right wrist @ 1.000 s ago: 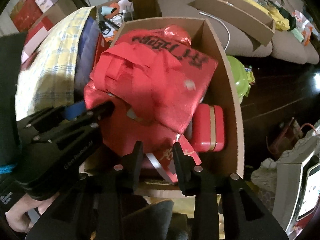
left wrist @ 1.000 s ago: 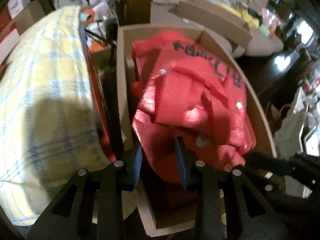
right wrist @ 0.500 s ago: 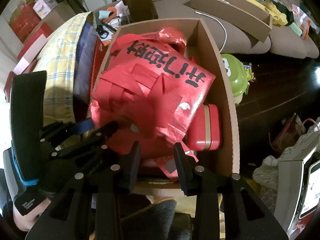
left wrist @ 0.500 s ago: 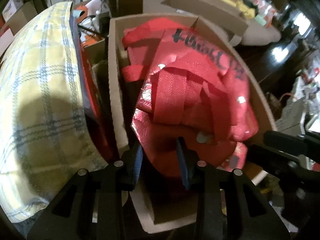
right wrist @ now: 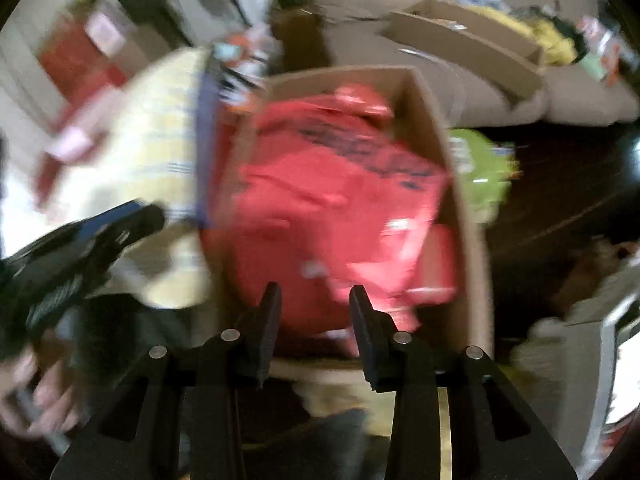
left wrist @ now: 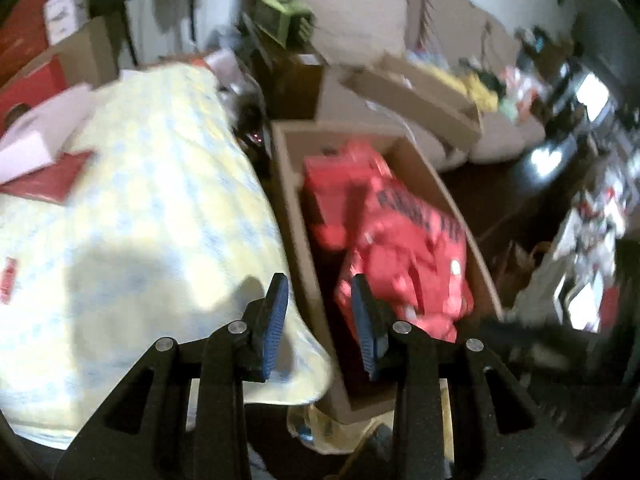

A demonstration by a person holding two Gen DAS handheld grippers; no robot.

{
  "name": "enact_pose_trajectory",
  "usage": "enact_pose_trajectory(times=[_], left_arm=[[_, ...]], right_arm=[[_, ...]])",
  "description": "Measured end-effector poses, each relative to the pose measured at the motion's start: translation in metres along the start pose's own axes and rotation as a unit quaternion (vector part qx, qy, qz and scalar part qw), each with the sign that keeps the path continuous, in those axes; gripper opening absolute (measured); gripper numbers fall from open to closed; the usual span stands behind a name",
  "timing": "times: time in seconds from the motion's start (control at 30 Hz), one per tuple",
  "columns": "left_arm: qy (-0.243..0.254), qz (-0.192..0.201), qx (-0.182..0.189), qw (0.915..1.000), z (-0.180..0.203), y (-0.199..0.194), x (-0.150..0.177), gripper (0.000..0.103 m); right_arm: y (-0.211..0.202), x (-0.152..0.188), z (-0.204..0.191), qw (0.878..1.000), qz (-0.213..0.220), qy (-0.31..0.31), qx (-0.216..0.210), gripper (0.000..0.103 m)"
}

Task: Organize objects
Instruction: 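Withdraw both grippers and reach toward the pink box on the table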

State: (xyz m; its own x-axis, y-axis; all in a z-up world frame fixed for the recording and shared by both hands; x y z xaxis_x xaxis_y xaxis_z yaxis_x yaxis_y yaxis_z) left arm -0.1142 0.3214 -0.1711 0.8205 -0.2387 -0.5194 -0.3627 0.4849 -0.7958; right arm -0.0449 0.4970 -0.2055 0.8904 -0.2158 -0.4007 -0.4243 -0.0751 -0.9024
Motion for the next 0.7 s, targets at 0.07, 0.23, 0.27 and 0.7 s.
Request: enact_pose_trajectory(times=[0.07, 0.23, 0.27, 0.7], left_arm=[[-0.017, 0.031, -0.001, 0.9994, -0.016, -0.026, -0.013, 0.031], [-0.013, 0.110, -0.041, 0.9930, -0.054, -0.087, -0.036, 0.031], [-0.016, 0.120, -0.047, 0.9916, -0.064, -0.097, -0.039, 0.031], [-0.109, 0.173, -0.154, 0.9666, -0.292, -0.203, 0.001, 0.045]], right_arm=[[-0.004, 0.002, -0.020, 1.000, -0.004, -0.013, 0.000, 0.036], [-0.037, -0.013, -0.071, 0.998, 0.040, -0.053, -0.003, 0.036], [-0.048, -0.018, -0.085, 0.996, 0.057, -0.063, -0.003, 0.036], [-0.045, -0.036, -0.202, 0.986, 0.074, -0.145, -0.035, 0.047]])
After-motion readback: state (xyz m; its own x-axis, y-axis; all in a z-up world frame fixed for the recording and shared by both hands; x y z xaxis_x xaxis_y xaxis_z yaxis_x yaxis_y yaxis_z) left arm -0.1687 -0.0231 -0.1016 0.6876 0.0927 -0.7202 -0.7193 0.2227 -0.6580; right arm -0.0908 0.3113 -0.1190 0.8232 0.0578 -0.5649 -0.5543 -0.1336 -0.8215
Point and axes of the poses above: each gripper's, at about its wrist camera, not at the fingertips, and y roughly the way its jaws point, z to its right, x to its underside, the point moved 3 cm from there along y, roughly the way its jaws point, and after that the axes turned 8 degrees about x, right-handed, at the moved point
